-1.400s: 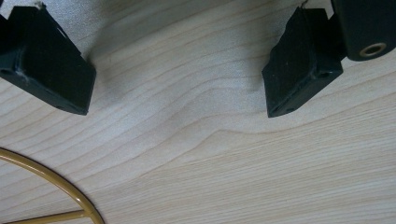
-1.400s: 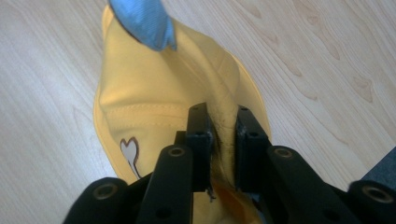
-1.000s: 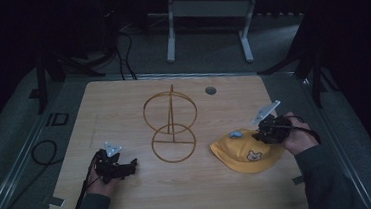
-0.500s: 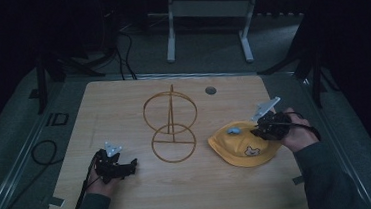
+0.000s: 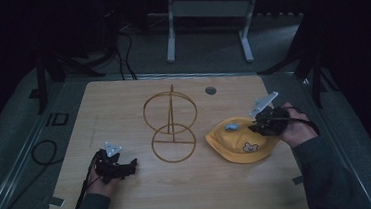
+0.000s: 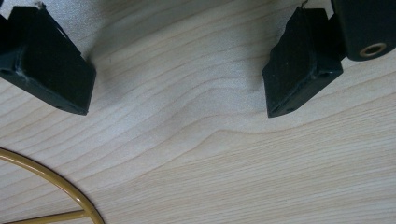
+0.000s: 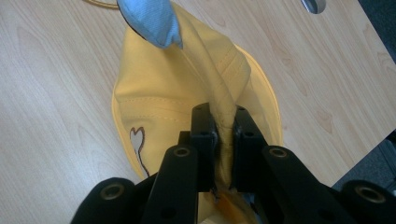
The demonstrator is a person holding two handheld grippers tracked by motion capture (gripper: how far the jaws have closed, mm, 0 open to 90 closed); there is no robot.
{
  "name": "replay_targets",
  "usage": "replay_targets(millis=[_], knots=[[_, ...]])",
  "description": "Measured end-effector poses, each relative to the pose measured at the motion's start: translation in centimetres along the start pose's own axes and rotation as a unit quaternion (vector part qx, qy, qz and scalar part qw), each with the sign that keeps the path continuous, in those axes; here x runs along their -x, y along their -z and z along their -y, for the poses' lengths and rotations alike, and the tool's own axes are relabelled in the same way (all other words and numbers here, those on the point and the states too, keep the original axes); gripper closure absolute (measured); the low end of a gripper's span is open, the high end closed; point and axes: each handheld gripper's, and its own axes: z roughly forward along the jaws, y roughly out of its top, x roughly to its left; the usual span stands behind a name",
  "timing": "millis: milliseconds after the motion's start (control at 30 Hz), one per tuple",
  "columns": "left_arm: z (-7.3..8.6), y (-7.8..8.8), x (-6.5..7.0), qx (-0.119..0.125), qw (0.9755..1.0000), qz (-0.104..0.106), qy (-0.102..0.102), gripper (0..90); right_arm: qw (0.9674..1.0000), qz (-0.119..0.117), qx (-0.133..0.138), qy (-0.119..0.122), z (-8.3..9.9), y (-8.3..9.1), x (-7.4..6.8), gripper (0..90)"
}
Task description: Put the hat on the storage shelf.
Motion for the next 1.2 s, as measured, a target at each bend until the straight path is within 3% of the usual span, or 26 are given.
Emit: replay_targets(millis=[1200], knots=[[0.0, 0.0, 0.0, 0.001, 1.0, 0.0, 0.001, 9.6, 0.9997, 0.011, 0.019, 0.006, -1.9, 1.9, 1.9, 82.2]])
